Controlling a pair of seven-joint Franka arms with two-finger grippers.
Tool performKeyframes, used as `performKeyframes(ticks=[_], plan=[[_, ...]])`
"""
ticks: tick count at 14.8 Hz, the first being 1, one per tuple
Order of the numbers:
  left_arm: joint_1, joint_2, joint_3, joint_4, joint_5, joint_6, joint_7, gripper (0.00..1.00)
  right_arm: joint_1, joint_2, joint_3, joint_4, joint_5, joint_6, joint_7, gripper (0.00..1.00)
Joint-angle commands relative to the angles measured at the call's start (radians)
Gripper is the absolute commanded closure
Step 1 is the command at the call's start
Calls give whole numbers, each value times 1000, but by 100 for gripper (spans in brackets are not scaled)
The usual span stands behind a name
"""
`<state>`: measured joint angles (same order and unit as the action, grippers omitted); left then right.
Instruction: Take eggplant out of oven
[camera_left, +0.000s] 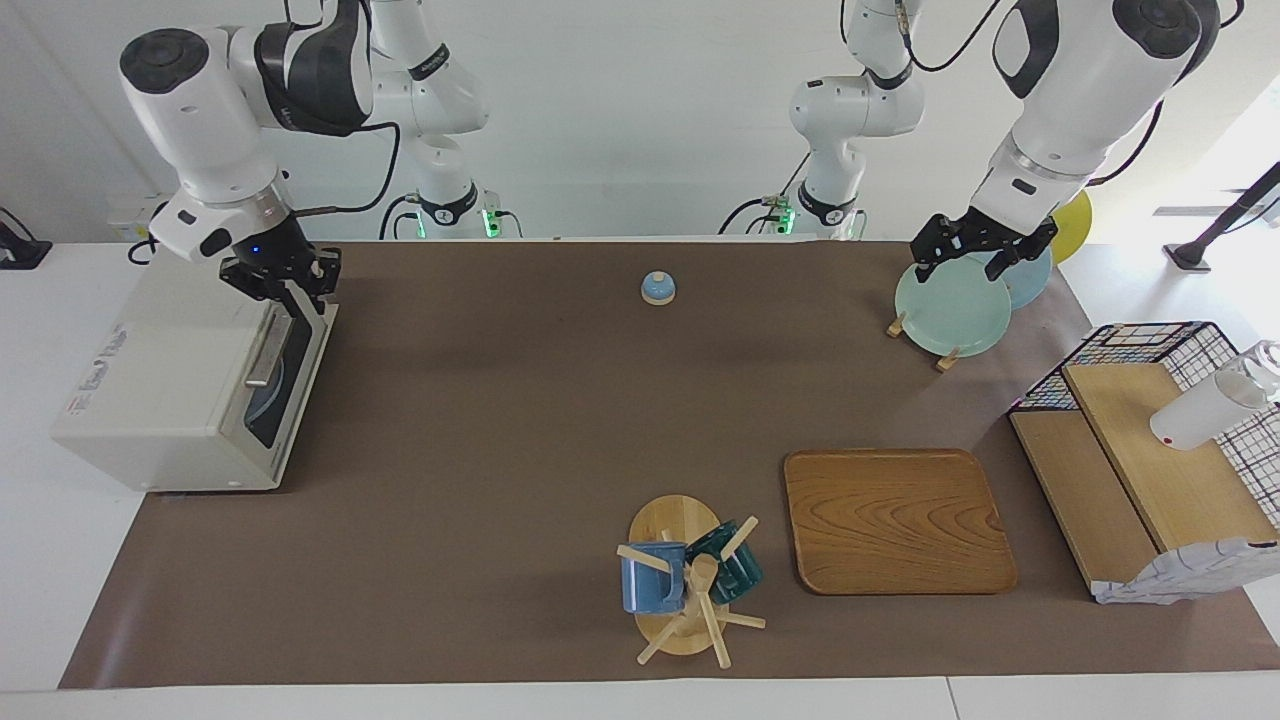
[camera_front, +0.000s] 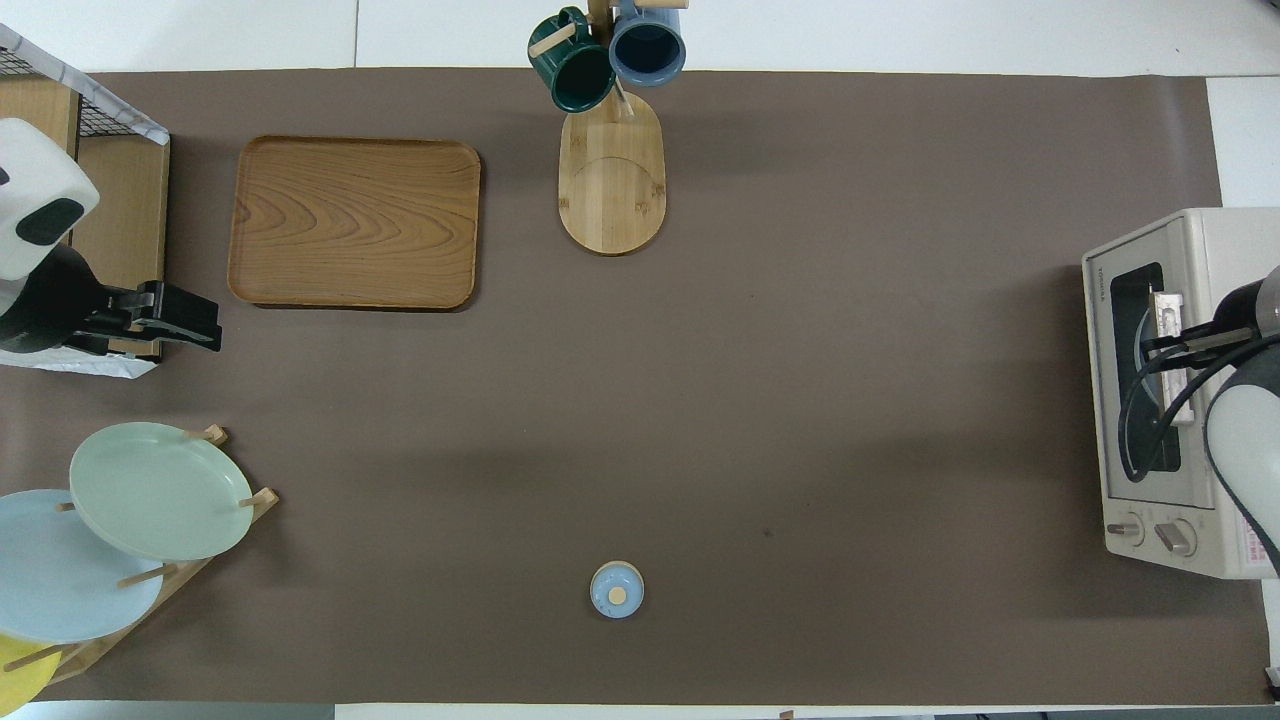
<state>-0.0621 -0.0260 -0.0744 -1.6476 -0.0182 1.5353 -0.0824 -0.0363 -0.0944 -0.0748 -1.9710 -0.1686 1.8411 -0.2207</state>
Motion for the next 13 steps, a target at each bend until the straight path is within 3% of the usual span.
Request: performKeyframes(ticks=[1,13], plan=[[4,-23,-1,-17,-2,0,4,0,-36,-5,7,-38,-45,24,-2,100],[4,-25,-1,-18,-2,-1,1,0,-34,18,7,-114,-112,127,6,100]])
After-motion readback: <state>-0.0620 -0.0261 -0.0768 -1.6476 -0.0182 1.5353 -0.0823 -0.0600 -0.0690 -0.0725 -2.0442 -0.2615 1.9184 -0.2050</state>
